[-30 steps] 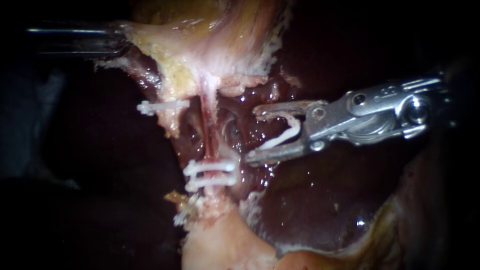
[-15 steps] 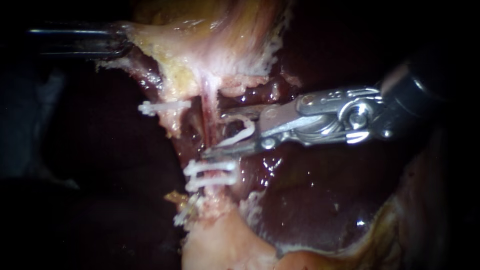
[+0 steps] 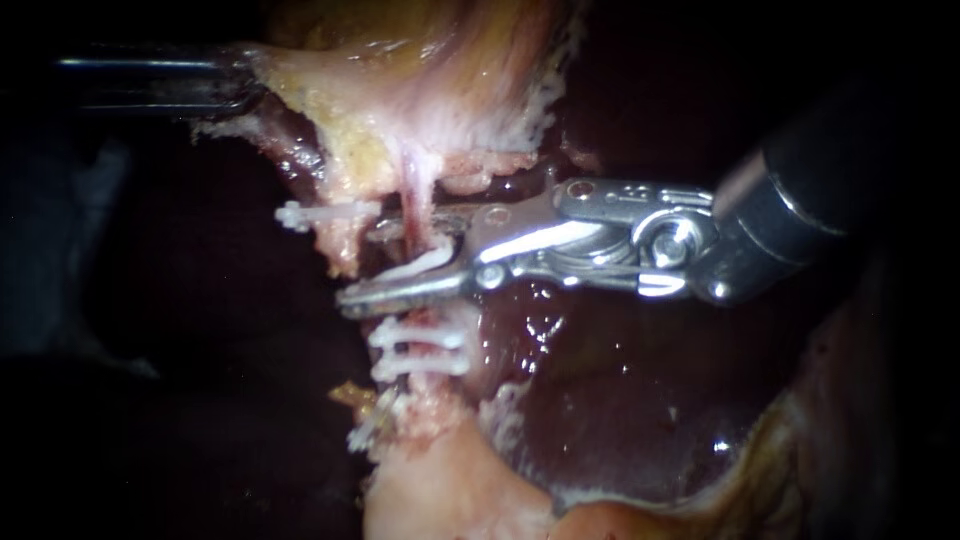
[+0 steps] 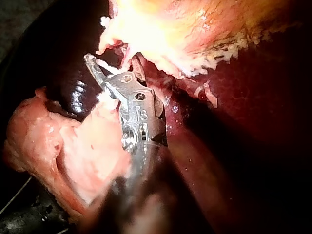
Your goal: Clipping third clip right tube
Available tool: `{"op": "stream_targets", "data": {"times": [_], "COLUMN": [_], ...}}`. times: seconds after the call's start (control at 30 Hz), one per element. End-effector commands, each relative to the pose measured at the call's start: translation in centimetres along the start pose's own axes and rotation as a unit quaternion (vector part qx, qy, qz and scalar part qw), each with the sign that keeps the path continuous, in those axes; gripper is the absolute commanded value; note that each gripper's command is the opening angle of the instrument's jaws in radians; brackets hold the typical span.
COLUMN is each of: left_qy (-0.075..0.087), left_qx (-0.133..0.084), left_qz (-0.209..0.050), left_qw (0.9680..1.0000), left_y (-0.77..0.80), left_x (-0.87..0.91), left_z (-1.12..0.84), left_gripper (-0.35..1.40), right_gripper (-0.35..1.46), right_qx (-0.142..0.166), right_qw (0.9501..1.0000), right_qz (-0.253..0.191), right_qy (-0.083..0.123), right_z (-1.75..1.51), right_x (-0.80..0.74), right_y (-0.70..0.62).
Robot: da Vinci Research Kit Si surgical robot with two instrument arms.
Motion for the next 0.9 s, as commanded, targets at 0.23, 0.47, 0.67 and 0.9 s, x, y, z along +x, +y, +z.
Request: {"op": "stream_targets", "data": {"times": [0.23, 0.47, 0.67, 0.9], "left_qy": [0.000, 0.000, 0.000, 0.000], "left_qx": [-0.001, -0.001, -0.001, -0.001], "left_qz": [0.000, 0.000, 0.000, 0.000], "left_qw": [1.0000, 1.0000, 1.0000, 1.0000], "left_y": [-0.01, -0.01, -0.01, -0.01], "left_x": [0.00, 0.00, 0.00, 0.00], "left_z": [-0.01, -0.01, -0.01, -0.01], "left_gripper": [-0.35, -0.35, -0.35, -0.35], "right_gripper": [0.48, 0.45, 0.38, 0.20], "right_qx": [0.056, 0.075, 0.074, 0.075], "right_qw": [0.9982, 0.9964, 0.9965, 0.9963], "right_qz": [-0.003, -0.005, 0.010, 0.015], "right_qy": [0.022, 0.037, 0.038, 0.037], "right_z": [-0.09, -0.15, -0.17, -0.23], "right_x": [0.24, 0.44, 0.40, 0.37], "right_y": [-0.36, -0.51, -0.44, -0.37]}}
